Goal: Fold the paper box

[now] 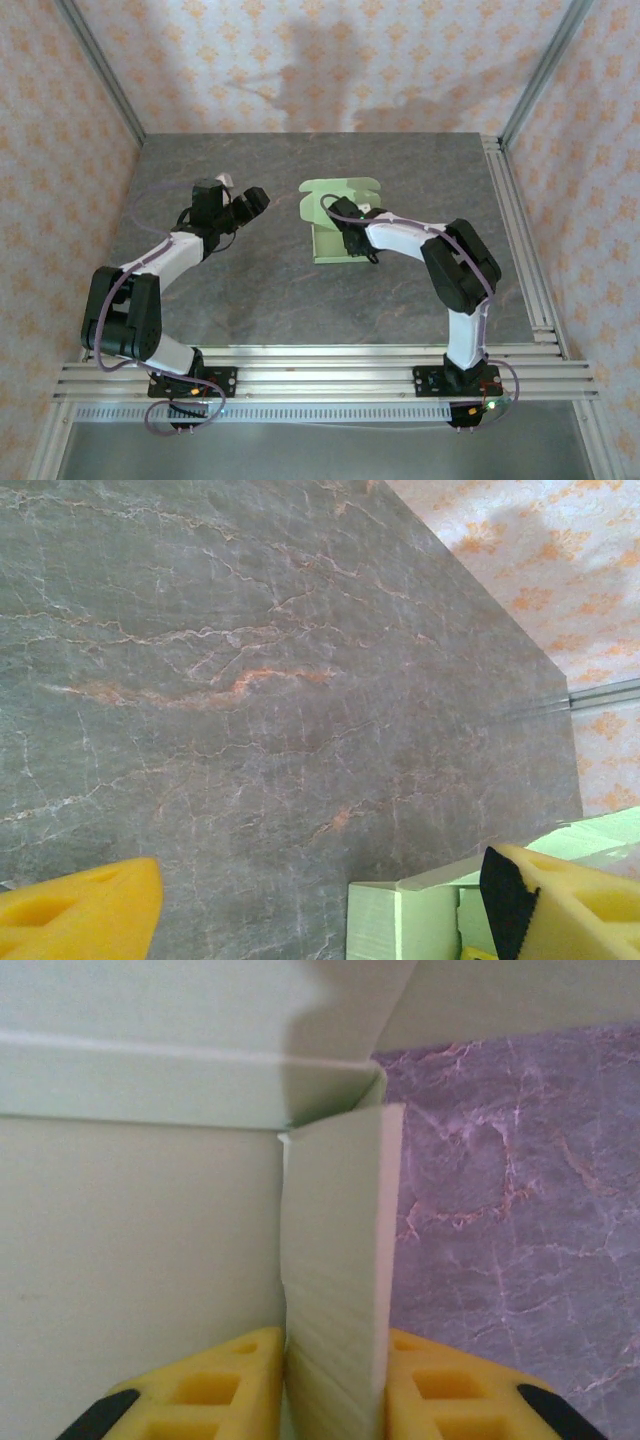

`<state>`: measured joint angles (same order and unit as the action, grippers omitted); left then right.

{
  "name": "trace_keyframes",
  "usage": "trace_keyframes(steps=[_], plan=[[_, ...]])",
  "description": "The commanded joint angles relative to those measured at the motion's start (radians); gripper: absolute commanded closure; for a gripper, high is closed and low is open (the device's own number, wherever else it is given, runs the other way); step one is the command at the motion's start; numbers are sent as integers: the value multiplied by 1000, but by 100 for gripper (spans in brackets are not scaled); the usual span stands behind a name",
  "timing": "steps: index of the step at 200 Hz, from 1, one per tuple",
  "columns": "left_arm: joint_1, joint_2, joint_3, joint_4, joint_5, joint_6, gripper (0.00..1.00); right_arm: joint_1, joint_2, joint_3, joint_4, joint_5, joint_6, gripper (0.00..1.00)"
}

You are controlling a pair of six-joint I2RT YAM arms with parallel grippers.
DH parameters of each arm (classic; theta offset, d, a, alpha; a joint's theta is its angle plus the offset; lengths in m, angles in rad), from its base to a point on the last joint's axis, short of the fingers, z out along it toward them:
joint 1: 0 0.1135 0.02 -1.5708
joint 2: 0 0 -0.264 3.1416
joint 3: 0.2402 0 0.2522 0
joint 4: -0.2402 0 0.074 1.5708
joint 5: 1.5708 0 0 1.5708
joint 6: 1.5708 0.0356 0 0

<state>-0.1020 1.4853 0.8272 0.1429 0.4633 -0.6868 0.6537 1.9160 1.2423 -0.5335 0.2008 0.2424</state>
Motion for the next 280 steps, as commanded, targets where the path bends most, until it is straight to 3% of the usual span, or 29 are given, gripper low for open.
trace_keyframes(steps=[1,28,70,88,113,136,186,232,280], plan=[[9,-38,12,-33,3,31,15,-11,-84,-10,10,-19,12,70],[9,-37,18,-38,12,38,15,-18,-120,-20,21,-27,7,64],[2,-44,58,-64,53,146,11,-47,-218,-60,77,-95,-34,45],[-15,-51,99,-131,37,260,10,-81,-269,-88,119,-174,-71,43],[-19,-57,123,-160,32,300,10,-104,-252,-63,71,-248,-91,42],[-20,-57,124,-161,34,300,10,-109,-196,-41,26,-249,-24,54],[-19,-73,100,-163,33,304,10,-111,-111,-33,5,-218,34,69],[-19,-77,96,-170,28,314,9,-108,-68,-32,-6,-189,27,100],[-19,-101,69,-165,17,310,9,-49,31,19,-115,-35,36,100]])
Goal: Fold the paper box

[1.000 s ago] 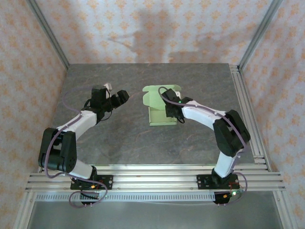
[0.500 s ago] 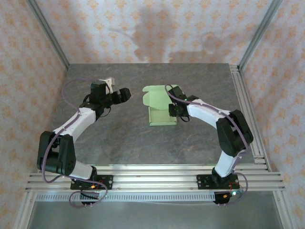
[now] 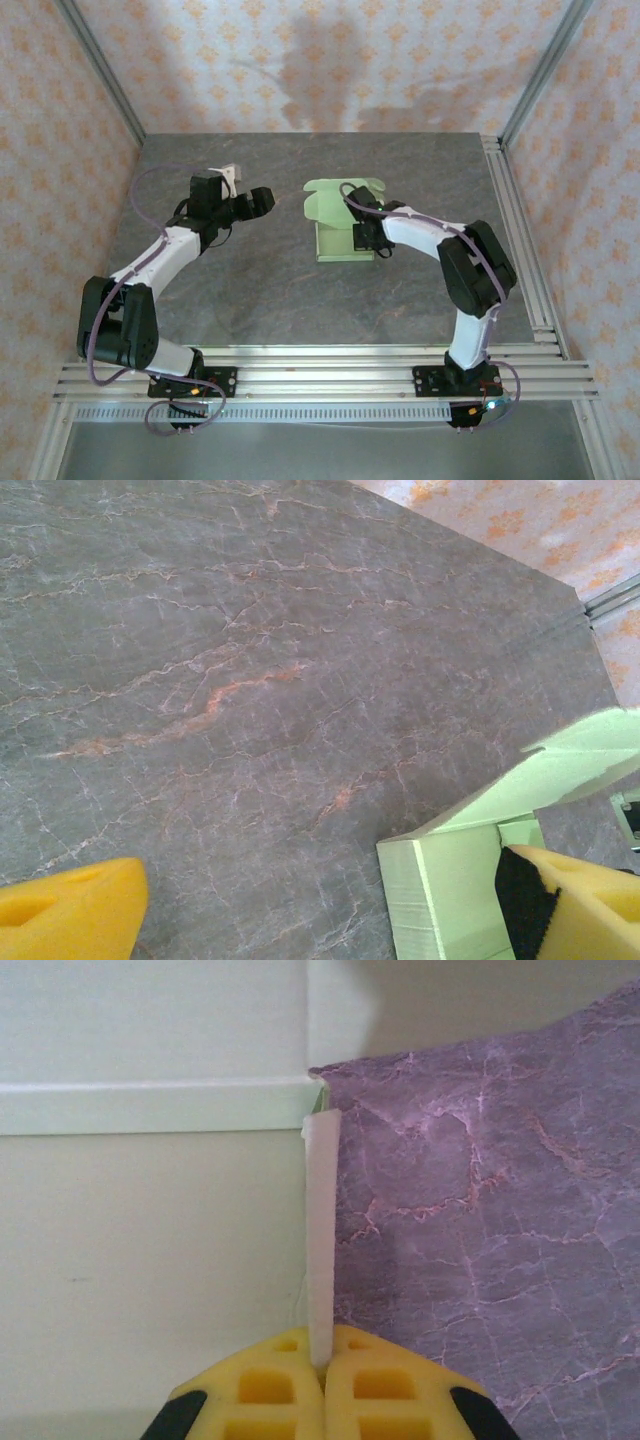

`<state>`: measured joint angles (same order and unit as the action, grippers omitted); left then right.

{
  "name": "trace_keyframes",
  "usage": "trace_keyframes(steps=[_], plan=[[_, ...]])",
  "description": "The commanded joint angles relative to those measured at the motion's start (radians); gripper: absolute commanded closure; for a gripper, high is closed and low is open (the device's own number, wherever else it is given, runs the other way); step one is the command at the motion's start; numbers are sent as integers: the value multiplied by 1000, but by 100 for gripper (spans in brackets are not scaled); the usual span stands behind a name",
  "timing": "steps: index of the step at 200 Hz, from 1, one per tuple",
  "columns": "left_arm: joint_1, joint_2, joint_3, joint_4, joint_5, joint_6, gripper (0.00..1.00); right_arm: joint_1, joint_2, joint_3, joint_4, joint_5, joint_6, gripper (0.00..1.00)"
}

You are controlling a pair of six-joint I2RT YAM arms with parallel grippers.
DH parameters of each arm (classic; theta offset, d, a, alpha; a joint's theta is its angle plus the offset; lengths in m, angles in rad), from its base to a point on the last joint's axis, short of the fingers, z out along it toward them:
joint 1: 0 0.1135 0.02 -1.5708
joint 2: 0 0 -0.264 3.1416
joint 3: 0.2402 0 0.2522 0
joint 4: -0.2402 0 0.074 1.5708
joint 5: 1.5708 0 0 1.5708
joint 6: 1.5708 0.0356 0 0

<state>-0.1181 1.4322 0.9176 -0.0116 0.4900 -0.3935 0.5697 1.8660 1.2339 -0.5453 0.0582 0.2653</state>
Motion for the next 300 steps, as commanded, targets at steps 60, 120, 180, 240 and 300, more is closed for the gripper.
trace_keyframes(steps=[60,120,180,240,300], plan=[[4,-133,-59,-36,-59,32,9,93,250,117,-249,276,97,100],[8,-136,-44,-55,-39,43,8,82,62,69,-78,152,78,87],[7,-148,-32,-82,-34,48,8,65,-23,43,-28,125,54,73],[-19,-90,22,-83,33,148,8,14,-181,-32,58,9,-40,46],[-79,122,332,-410,157,617,12,-114,-410,-152,217,-308,-258,38]])
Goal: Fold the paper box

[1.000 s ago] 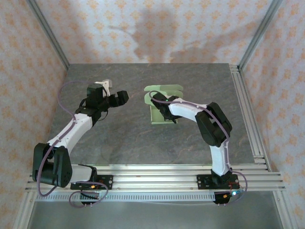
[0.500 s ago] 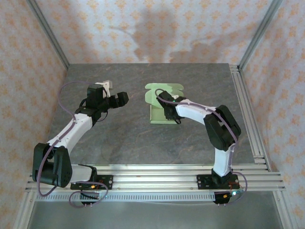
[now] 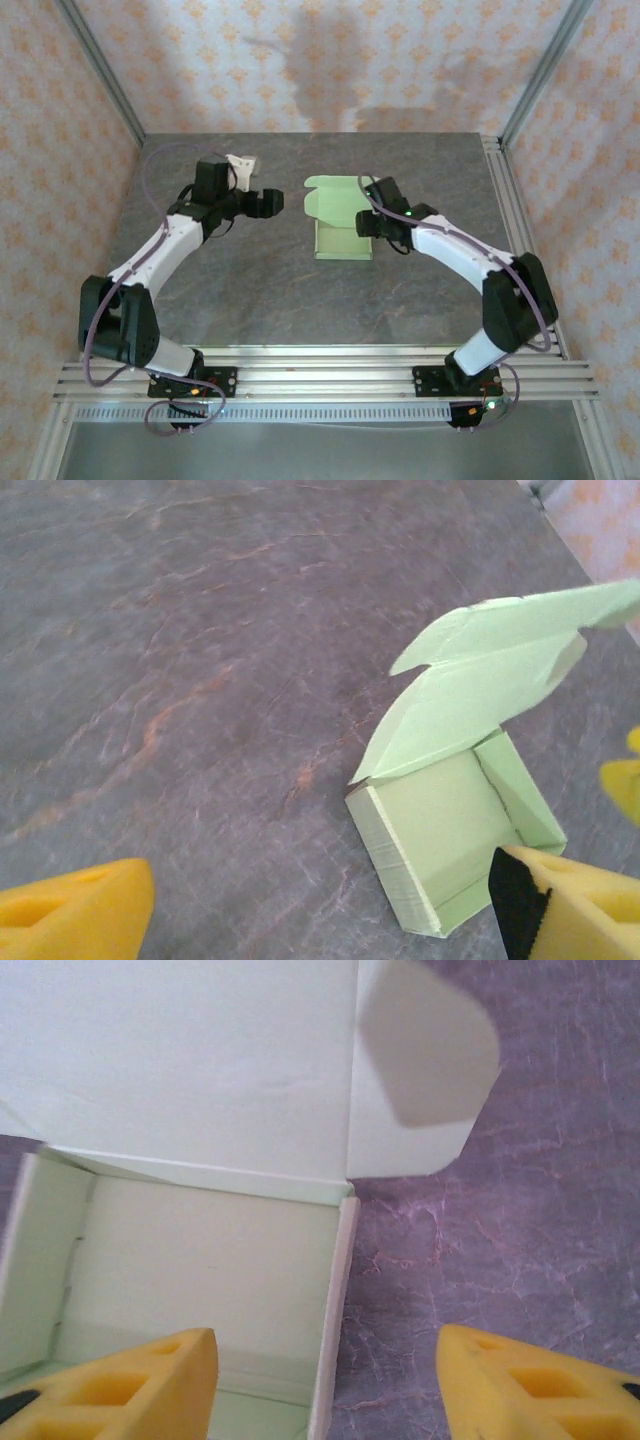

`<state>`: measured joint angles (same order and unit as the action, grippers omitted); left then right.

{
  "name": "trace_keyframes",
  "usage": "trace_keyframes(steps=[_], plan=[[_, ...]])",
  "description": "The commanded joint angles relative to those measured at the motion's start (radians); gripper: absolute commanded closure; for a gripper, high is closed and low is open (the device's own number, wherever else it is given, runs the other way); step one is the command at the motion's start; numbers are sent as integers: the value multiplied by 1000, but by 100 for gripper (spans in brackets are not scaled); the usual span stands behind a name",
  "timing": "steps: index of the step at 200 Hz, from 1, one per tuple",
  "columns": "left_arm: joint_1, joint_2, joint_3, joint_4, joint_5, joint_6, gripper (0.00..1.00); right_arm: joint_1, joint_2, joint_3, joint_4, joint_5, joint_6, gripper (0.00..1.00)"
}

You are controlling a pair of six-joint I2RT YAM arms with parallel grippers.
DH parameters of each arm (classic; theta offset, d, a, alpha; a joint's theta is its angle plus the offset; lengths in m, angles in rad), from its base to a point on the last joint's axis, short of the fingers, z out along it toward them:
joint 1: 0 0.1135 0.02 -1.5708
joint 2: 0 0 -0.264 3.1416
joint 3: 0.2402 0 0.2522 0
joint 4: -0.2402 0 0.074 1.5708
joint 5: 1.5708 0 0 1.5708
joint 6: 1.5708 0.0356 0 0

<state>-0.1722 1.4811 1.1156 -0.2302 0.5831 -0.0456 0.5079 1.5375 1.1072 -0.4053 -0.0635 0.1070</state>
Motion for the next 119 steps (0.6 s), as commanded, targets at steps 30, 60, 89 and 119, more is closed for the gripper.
trace_keyframes(steps=[30,60,89,119], plan=[[-34,221,348,-377,106,454,22,-85,-148,-43,68,-303,-159,36],[-48,396,599,-583,148,573,31,-92,-177,-43,49,-325,-184,36],[-76,553,791,-734,152,659,37,-92,-180,-48,53,-321,-183,36],[-85,658,931,-808,149,691,42,-92,-184,-58,54,-324,-178,36]])
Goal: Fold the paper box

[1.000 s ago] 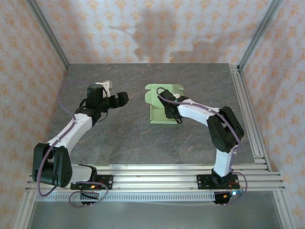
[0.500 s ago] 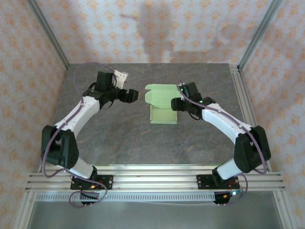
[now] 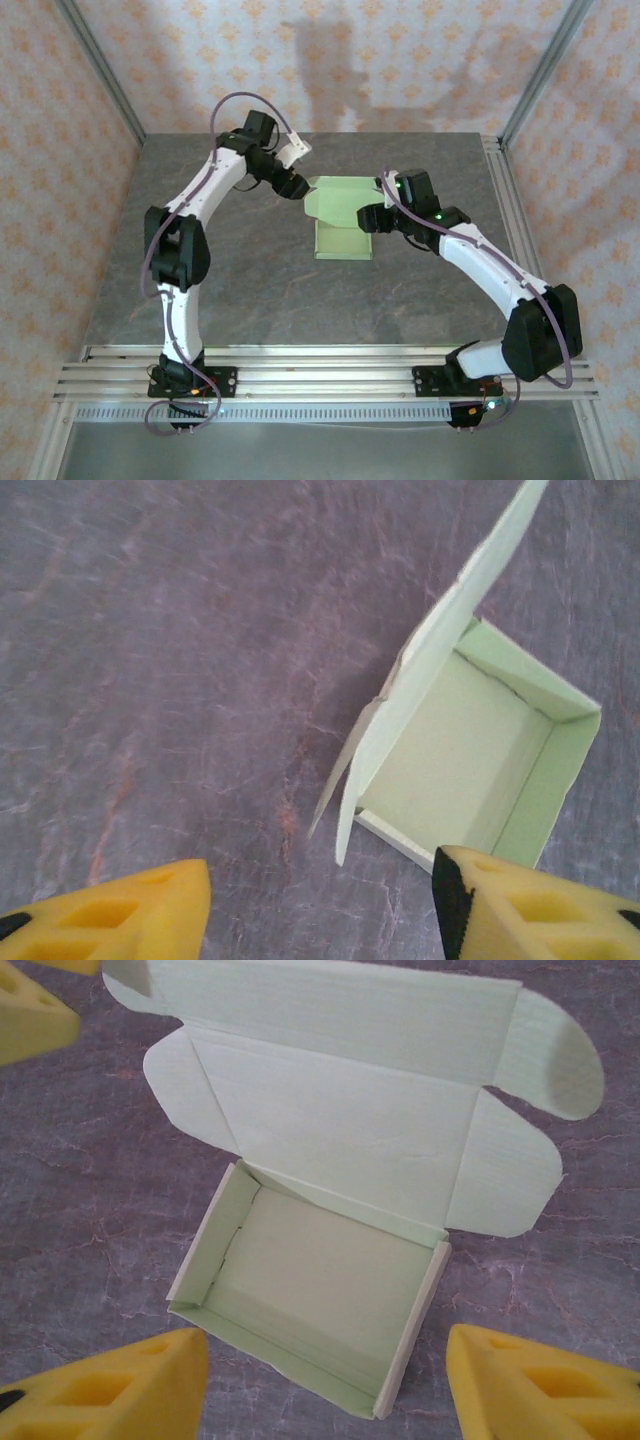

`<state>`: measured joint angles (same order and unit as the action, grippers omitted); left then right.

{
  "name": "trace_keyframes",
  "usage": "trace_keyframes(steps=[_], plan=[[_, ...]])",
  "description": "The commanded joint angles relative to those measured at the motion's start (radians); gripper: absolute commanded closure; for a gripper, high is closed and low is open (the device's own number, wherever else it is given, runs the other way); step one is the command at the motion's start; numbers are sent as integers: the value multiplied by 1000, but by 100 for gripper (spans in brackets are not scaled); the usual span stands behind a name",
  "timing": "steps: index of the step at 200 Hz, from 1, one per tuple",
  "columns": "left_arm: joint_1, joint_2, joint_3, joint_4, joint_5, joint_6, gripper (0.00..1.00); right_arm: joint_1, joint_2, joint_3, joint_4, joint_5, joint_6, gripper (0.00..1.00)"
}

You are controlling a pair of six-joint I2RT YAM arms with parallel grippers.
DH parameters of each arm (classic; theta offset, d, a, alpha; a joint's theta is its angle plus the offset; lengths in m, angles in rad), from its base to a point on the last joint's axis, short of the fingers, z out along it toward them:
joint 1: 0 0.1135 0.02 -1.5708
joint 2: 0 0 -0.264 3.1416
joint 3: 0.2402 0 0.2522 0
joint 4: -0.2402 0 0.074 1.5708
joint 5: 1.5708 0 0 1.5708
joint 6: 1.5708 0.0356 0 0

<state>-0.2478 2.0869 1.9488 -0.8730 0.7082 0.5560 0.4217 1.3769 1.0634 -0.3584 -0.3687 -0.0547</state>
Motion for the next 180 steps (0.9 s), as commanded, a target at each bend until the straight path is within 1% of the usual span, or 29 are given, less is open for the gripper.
trace_keyframes(steps=[1,7,15,20,50,63,86,142,168,180], plan=[[-11,55,102,-167,24,91,42,-6,-24,-15,8,-20,-16,36],[-10,69,121,-174,32,95,44,-6,-25,-17,10,-20,-16,36],[-12,88,146,-184,41,98,51,-6,-25,-19,7,-19,-16,36],[-12,98,163,-193,44,99,53,-6,-24,-18,5,-17,-16,36],[-20,151,225,-230,33,105,54,-6,-23,-17,-7,-14,-20,36],[-23,163,234,-233,31,105,59,-5,-23,-17,-8,-14,-20,36],[-31,172,239,-236,24,104,63,-5,-22,-14,-8,-14,-19,36],[-46,195,253,-235,14,98,65,-6,-21,-14,-12,-19,-13,36],[-48,205,267,-234,16,87,74,-6,-21,-16,-10,-21,-5,36],[-50,205,272,-237,17,86,76,-6,-21,-16,-10,-26,-4,36]])
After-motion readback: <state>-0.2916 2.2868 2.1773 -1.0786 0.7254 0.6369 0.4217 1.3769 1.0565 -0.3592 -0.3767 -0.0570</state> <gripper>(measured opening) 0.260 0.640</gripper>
